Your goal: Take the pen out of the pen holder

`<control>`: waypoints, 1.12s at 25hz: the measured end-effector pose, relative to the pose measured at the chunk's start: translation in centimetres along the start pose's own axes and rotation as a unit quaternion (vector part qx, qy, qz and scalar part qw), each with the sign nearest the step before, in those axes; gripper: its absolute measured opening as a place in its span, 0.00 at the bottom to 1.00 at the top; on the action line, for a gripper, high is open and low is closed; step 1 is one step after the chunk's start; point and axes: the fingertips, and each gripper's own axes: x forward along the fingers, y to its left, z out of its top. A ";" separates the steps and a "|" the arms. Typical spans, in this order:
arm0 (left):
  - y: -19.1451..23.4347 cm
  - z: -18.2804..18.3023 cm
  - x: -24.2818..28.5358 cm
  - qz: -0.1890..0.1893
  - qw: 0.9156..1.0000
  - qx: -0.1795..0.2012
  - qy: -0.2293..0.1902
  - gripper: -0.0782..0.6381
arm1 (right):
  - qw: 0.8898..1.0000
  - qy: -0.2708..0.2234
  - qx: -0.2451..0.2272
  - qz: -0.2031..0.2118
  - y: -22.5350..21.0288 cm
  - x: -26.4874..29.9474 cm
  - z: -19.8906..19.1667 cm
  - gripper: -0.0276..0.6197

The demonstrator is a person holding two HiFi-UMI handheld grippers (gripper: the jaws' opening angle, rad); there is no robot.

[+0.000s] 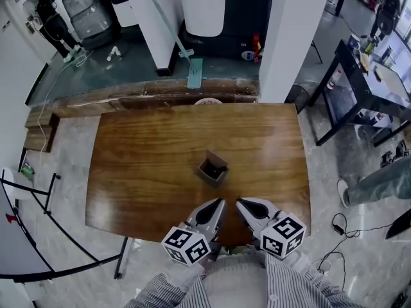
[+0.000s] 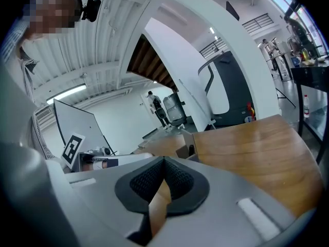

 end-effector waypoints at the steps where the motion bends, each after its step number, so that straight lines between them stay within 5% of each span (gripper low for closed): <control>1: 0.2 0.0 0.1 0.003 1.000 -0.003 0.000 0.12 | 1.000 0.002 0.001 -0.001 -0.1 0.1 -0.1 0.04; 16: 3.3 -0.1 2.8 0.033 0.999 0.022 0.021 0.13 | 0.999 0.022 0.031 -0.011 -2.5 2.0 -1.2 0.04; 28: 5.6 1.2 5.7 0.039 0.989 0.128 0.061 0.27 | 0.997 0.016 0.076 -0.017 -4.1 3.3 -2.3 0.04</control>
